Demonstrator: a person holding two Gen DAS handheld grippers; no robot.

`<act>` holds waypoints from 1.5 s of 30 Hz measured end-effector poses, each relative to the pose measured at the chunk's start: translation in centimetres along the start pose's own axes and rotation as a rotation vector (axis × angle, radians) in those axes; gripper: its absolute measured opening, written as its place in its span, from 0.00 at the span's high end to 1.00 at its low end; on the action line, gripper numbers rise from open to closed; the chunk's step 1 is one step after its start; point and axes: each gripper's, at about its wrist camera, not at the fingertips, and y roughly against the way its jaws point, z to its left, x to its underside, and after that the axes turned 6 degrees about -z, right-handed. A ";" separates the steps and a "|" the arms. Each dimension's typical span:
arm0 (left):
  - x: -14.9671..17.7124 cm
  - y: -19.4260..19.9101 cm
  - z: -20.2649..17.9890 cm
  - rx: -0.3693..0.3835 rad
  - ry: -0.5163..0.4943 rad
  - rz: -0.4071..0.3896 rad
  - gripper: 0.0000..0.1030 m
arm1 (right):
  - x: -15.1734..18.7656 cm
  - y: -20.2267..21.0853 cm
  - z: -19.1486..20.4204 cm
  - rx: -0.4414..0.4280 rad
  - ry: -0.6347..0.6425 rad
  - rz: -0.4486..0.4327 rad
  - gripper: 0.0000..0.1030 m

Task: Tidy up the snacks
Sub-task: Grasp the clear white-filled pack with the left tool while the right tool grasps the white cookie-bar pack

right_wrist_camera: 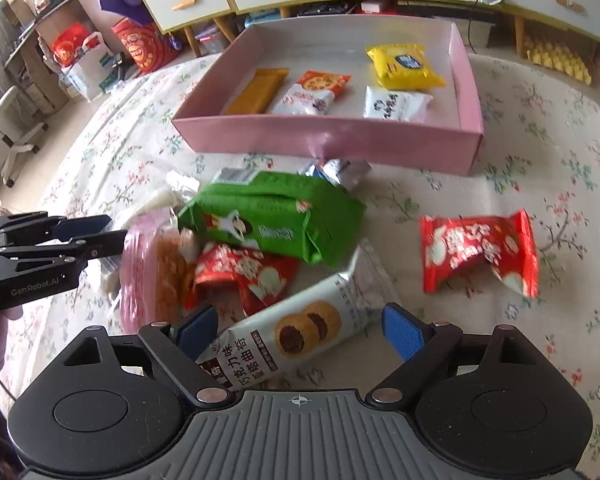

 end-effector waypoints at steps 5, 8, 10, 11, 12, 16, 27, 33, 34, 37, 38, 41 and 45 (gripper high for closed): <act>0.4 0.1 -0.8 0.006 -0.049 0.041 0.67 | 0.7 1.0 -1.3 0.004 -0.004 0.015 0.12; 0.7 0.0 -1.4 0.009 -0.081 0.075 0.66 | 1.2 1.8 -2.3 0.010 -0.012 0.026 0.12; 0.7 -0.2 -1.7 0.006 -0.094 0.097 0.65 | 1.5 2.2 -2.7 0.021 -0.011 0.024 0.12; 0.8 -0.2 -1.8 0.002 -0.099 0.104 0.64 | 1.5 2.4 -2.9 0.027 -0.011 0.022 0.12; 0.8 -0.3 -1.9 -0.004 -0.104 0.109 0.62 | 1.6 2.6 -3.2 0.034 -0.014 0.019 0.13; 1.1 -1.1 -2.1 -0.029 -0.092 0.120 0.58 | 1.8 2.6 -4.2 0.023 -0.079 0.041 0.14; 0.7 -1.5 -1.8 -0.065 -0.020 0.082 0.61 | 1.8 1.7 -4.1 -0.071 -0.167 0.084 0.46; 0.5 -1.6 -1.3 -0.085 0.008 0.067 0.66 | 1.9 1.4 -4.4 -0.111 -0.237 0.099 0.57; 0.5 -1.6 -1.3 -0.085 0.013 0.066 0.66 | 1.9 1.4 -4.5 -0.114 -0.244 0.101 0.58; 0.4 -1.5 -1.2 -0.090 0.023 0.062 0.67 | 1.9 1.4 -4.5 -0.116 -0.253 0.102 0.61; 0.4 -1.5 -1.1 -0.097 0.028 0.061 0.68 | 1.8 1.5 -4.5 -0.116 -0.253 0.101 0.61; 0.3 -1.4 -0.9 -0.102 0.048 0.059 0.68 | 1.7 1.6 -4.5 -0.117 -0.254 0.096 0.64; 0.2 -1.3 -0.6 -0.098 0.070 0.053 0.69 | 1.6 1.8 -4.6 -0.122 -0.257 0.088 0.67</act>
